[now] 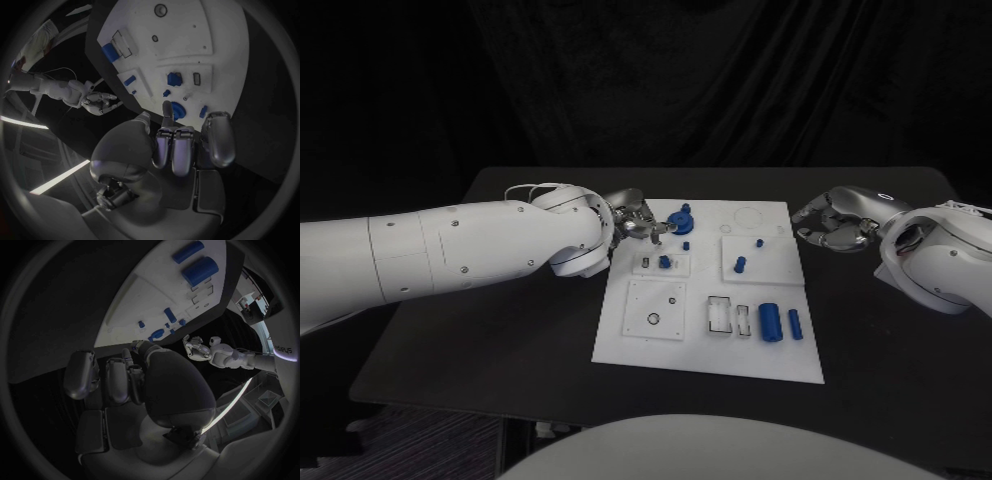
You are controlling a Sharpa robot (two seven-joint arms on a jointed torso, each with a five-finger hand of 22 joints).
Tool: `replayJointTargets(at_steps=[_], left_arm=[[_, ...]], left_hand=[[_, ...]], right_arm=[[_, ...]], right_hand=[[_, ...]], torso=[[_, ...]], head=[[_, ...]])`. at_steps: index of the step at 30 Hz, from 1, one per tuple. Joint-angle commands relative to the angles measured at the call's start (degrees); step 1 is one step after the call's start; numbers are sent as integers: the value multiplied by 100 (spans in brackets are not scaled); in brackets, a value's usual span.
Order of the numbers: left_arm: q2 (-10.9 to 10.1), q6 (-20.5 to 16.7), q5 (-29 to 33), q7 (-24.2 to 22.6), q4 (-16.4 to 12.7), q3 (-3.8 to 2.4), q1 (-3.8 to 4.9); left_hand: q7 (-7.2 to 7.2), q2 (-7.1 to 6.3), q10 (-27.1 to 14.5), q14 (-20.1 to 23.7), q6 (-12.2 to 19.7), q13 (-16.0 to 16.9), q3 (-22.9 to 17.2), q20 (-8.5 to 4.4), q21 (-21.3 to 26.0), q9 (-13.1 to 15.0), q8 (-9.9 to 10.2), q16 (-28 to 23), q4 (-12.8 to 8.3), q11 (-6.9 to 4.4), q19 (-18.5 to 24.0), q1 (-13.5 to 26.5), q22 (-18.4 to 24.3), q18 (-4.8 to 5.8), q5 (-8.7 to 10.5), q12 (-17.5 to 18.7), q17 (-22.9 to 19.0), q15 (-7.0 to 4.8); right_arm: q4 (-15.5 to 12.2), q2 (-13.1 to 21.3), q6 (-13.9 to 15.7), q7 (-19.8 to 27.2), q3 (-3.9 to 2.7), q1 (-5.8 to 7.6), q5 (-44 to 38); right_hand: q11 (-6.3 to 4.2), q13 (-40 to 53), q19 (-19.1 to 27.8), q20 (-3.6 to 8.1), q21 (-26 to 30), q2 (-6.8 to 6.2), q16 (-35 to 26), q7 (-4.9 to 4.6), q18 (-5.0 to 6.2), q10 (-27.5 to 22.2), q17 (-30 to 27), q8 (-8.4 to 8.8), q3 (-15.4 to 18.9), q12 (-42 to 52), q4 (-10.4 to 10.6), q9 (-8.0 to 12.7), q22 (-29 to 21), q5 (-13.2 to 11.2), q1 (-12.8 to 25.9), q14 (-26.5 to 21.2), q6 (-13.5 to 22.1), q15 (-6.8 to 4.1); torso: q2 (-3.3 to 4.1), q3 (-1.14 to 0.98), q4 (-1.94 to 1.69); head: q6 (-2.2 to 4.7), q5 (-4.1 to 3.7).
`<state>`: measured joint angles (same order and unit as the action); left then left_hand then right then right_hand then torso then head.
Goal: Assemble the parts on the task board
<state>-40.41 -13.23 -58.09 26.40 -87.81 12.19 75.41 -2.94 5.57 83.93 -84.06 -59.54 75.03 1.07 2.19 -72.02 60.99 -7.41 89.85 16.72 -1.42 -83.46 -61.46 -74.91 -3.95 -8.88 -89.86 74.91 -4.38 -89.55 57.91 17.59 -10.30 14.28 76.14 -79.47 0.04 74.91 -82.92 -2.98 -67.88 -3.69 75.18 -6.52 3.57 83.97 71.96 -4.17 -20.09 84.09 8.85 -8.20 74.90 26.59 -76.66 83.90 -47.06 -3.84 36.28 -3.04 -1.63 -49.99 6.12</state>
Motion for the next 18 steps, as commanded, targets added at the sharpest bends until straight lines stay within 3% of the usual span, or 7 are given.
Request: replayJointTargets(at_steps=[1, 4, 7, 9, 14, 18], left_arm=[[44, 401, -259, 445, 2, -5, 28], [85, 498, -412, 585, 17, -5, 32], [120, 638, -508, 708, 49, -5, 34], [151, 689, -545, 759, 82, -5, 34], [270, 662, -649, 813, 199, -4, 29], [352, 674, -787, 837, 268, -4, 15]], left_hand=[[16, 48, 607, -594, -85, 1497, 178, -5, 25, -46, 36, 15, 2, 10, -32, 262, -981, 3, 257, -14, 1509, 14], [15, 77, 607, -594, -91, 1497, 274, -10, 26, -70, 44, 15, -1, 6, -42, 385, -981, 4, 301, -14, 1509, 8], [12, 75, 607, -594, -68, 1497, 313, -16, 42, -105, 75, 15, -19, 6, -46, 362, -977, 2, 170, -14, 1509, 4], [0, 90, 607, -594, -39, 1497, 327, -18, 67, -194, 145, 15, -35, 10, -53, 271, -970, 0, -27, -14, 1509, 4], [-4, 84, 607, -594, -59, 1497, 293, -17, 80, -339, 229, 15, -81, 15, -70, 52, -969, 2, -215, -14, 1509, 6], [-3, 84, 607, -594, -68, 1497, 291, -18, 78, -348, 231, 15, -83, 13, -73, 37, -970, 3, -228, -14, 1509, 5]], right_arm=[[10, 0, 37, -4, -4, -19, 10], [18, 1, 36, 3, -4, -23, 22], [29, -2, 40, 12, -4, -28, 29], [39, -6, 46, 23, -4, -34, 32], [58, -12, 75, 63, -4, -56, 35], [69, -20, 95, 92, -4, -68, 36]], right_hand=[[41, 844, 40, 18, 16, 10, -37, 7, 99, -4, -5, 6, -33, -34, -12, 8, 880, 26, 50, 185, -31, 41], [41, 844, 40, 18, 16, 10, -37, 7, 99, -4, -5, 6, -33, -34, -12, 8, 880, 26, 50, 185, -31, 41], [41, 844, 40, 18, 16, 10, -37, 7, 99, -4, -5, 6, -33, -34, -12, 8, 880, 26, 50, 185, -31, 41], [41, 844, 40, 18, 16, 10, -37, 7, 99, -4, -5, 6, -33, -34, -12, 8, 880, 26, 50, 185, -31, 41], [42, 849, 41, 18, 21, 11, -28, 4, 100, 0, 6, 7, -37, -30, -13, 9, 879, 28, 54, 188, -30, 41], [43, 850, 42, 18, 24, 11, -29, 2, 100, 2, 5, 8, -38, -28, -13, 9, 878, 30, 56, 187, -29, 41]], torso=[[-46, -2, 13], [-61, -1, 20], [-82, -1, 30], [-92, -3, 32], [-123, -8, 30], [-126, -11, 28]], head=[[-1, 15], [-1, 44], [-1, 68], [-1, 87], [-1, 139], [-1, 144]])
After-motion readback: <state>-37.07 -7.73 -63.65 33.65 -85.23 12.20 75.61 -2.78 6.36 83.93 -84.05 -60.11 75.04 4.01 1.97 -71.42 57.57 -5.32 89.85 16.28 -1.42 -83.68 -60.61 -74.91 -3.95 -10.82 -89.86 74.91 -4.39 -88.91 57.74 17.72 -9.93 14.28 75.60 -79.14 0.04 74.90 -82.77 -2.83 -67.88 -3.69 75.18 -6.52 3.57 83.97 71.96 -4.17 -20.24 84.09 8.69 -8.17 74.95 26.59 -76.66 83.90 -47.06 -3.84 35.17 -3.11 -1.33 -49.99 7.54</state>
